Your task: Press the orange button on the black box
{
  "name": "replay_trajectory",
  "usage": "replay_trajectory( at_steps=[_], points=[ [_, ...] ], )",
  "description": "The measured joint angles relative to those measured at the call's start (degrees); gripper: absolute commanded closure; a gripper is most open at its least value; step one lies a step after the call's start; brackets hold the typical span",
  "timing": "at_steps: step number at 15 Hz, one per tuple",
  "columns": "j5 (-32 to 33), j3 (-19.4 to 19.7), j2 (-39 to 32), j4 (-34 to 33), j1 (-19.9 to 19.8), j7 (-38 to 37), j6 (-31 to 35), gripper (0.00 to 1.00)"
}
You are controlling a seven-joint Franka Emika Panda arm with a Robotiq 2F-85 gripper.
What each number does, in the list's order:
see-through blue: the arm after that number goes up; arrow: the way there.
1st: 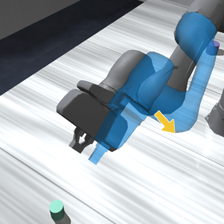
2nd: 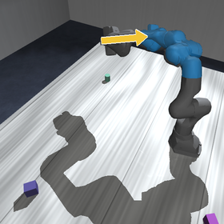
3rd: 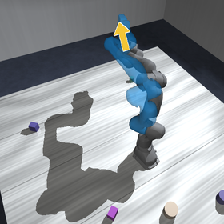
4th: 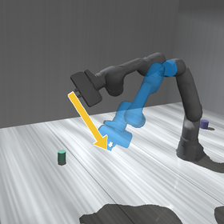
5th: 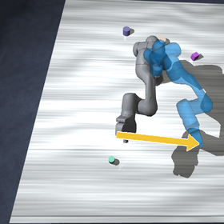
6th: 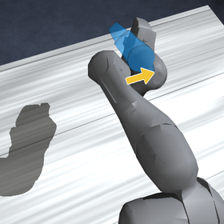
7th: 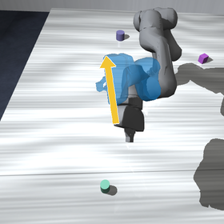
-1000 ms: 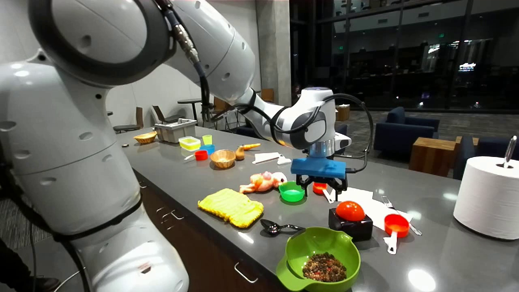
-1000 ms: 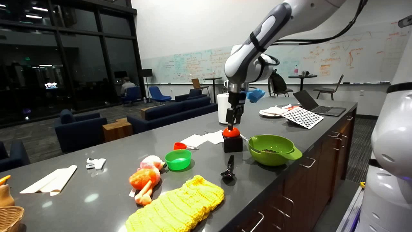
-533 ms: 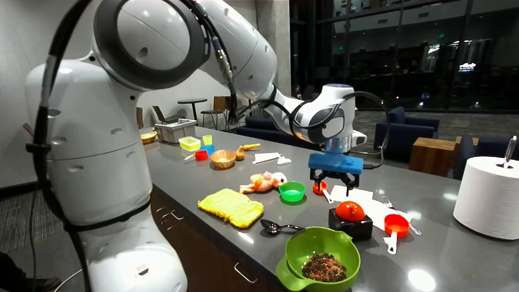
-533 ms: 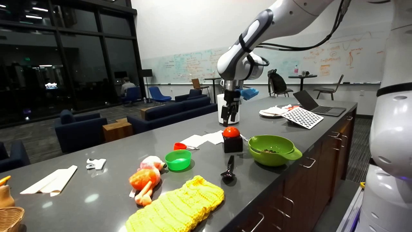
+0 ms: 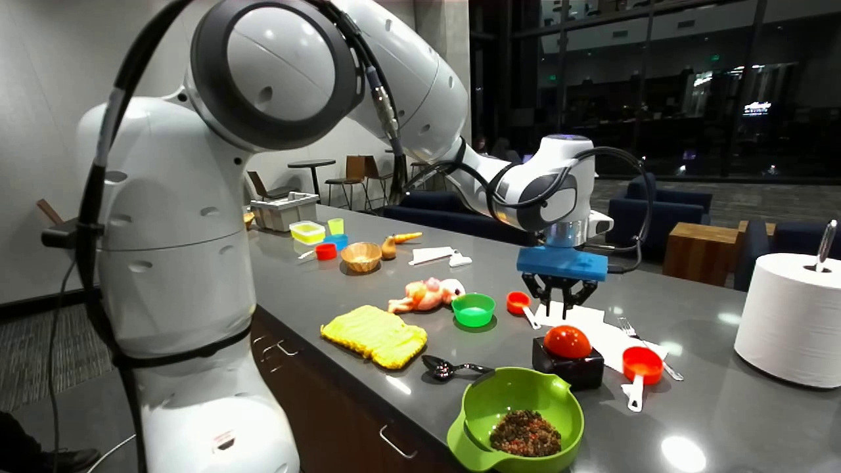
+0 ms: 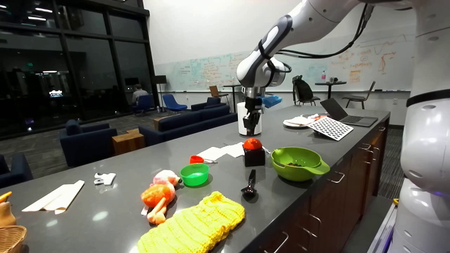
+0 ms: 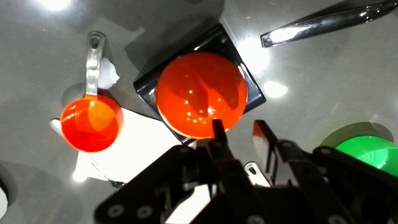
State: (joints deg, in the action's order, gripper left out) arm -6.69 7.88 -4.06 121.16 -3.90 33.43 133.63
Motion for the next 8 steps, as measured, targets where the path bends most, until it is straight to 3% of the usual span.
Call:
replay_trajectory(
  at_steps=[8],
  points=[
    [0.15, -0.39, -1.14, -1.28, -0.61, -0.08, -0.39, 1.0]
  ],
)
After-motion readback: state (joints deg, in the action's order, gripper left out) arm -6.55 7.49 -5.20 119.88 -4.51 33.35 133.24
